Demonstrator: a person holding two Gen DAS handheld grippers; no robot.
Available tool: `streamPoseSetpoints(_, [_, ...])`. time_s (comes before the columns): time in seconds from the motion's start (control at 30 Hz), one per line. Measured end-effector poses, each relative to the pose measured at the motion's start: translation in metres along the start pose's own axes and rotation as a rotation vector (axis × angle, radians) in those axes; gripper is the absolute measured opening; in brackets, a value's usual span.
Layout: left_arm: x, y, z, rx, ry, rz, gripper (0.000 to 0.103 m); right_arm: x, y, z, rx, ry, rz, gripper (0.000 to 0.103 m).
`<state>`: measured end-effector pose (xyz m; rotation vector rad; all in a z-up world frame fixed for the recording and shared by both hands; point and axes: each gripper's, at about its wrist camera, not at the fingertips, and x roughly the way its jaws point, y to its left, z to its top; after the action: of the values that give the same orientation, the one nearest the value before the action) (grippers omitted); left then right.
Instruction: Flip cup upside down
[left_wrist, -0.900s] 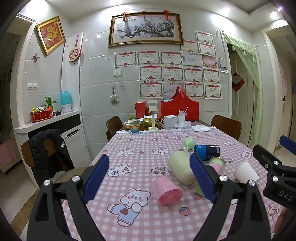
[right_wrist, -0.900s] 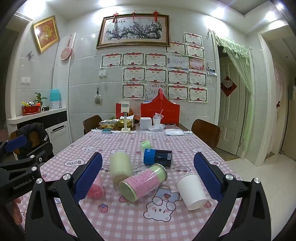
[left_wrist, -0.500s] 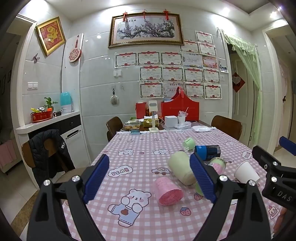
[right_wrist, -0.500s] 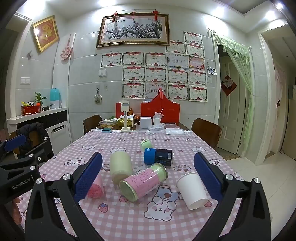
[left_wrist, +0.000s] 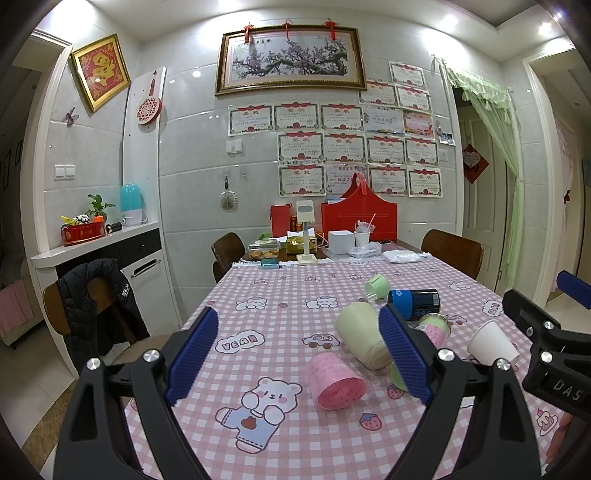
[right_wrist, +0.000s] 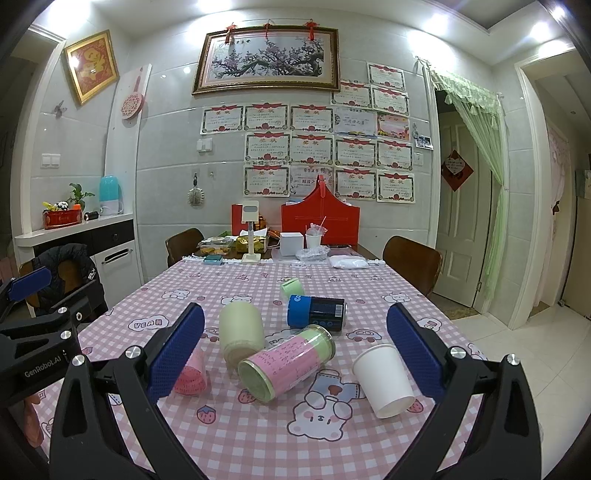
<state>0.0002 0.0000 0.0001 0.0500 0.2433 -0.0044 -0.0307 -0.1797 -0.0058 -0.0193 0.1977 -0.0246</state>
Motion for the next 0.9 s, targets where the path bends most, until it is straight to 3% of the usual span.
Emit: streamPoseSetpoints(0.9, [-0.0024, -0.0009, 0.0036, 0.004, -0.001, -0.001, 0.087, 0.0000, 0.0037, 0.0003, -0.002, 0.002, 0.000, 0.095])
